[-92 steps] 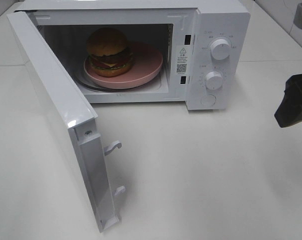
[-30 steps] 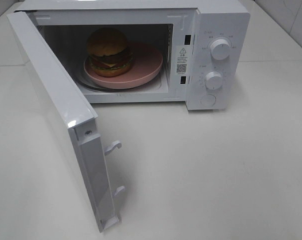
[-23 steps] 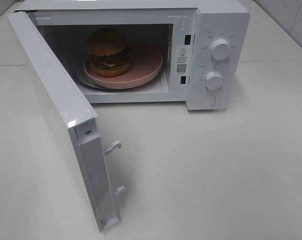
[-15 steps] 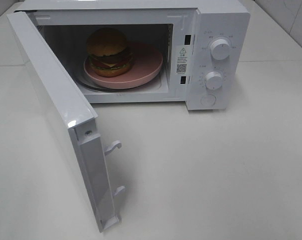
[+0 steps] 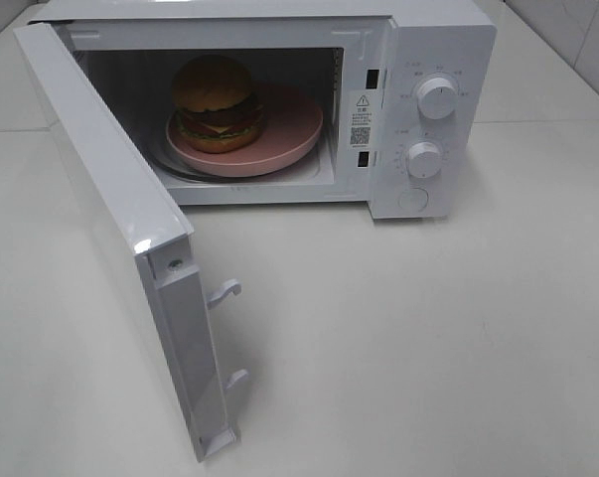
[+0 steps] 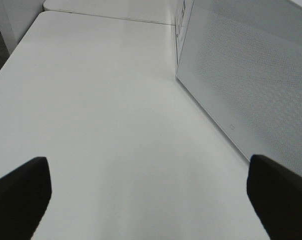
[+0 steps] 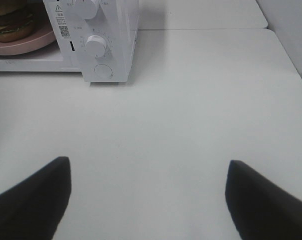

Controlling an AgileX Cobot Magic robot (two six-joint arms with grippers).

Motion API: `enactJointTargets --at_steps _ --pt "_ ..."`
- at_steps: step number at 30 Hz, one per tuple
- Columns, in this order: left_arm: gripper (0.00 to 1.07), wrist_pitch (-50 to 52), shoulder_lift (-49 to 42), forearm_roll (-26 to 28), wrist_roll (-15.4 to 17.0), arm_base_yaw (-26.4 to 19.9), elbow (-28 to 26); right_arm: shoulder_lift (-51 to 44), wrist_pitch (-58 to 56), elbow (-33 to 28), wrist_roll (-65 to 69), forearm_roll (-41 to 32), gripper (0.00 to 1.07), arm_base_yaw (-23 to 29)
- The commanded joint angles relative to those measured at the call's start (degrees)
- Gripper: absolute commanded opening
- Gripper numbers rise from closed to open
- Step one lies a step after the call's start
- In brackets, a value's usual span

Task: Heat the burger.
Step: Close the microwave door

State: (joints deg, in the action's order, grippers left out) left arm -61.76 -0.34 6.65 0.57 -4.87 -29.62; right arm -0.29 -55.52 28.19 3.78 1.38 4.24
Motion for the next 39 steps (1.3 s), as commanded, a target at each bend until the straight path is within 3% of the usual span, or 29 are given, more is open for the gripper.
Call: enactJointTargets --at_steps 1,17,22,24,28,30,31,33,36,38,39 --pt "0.98 0.6 -0.6 0.3 0.2 0.3 0.1 -1.7 0.6 -0.1 -0.6 -0.2 0.74 -0.3" --pt "0.97 1.5 1.4 0.5 0.8 0.3 -0.6 -1.7 0.6 -0.1 -0.6 -0.2 0.74 -0.3" --pt "0.90 5.9 3.4 0.5 0.7 0.3 -1.6 -1.7 0.6 -0.1 -0.6 -0.2 0.74 -0.3" --pt "0.73 11.7 6.7 0.4 0.7 0.3 -1.5 -1.7 0.6 -0.1 -0.6 -0.2 0.74 -0.3" --pt "0.62 14.3 8.7 0.4 0.7 0.3 -1.5 -1.7 0.6 -0.1 -0.6 -0.2 0.74 -0.3" --pt "0.42 20.1 13.3 0.4 0.6 0.3 -1.4 -1.7 0.6 -0.1 -0.6 -0.2 0.74 -0.3" --pt "0.42 20.1 13.3 0.4 0.6 0.3 -1.4 -1.7 0.6 -0.1 -0.6 -0.2 0.74 -0.3" --pt "0.28 24.8 16.6 0.4 0.6 0.3 -0.4 -1.7 0.6 -0.1 -0.6 -0.2 0.74 -0.3" --pt "0.22 26.8 17.6 0.5 0.6 0.3 0.1 -1.7 0.6 -0.1 -0.6 -0.2 0.74 -0.3" --pt "0.00 35.6 21.8 0.7 0.6 0.3 2.9 -1.7 0.6 -0.1 -0.6 -0.2 0.74 -0.3" --pt "0.00 35.6 21.8 0.7 0.6 0.3 2.9 -1.7 0.6 -0.1 -0.6 -0.2 0.74 -0.3"
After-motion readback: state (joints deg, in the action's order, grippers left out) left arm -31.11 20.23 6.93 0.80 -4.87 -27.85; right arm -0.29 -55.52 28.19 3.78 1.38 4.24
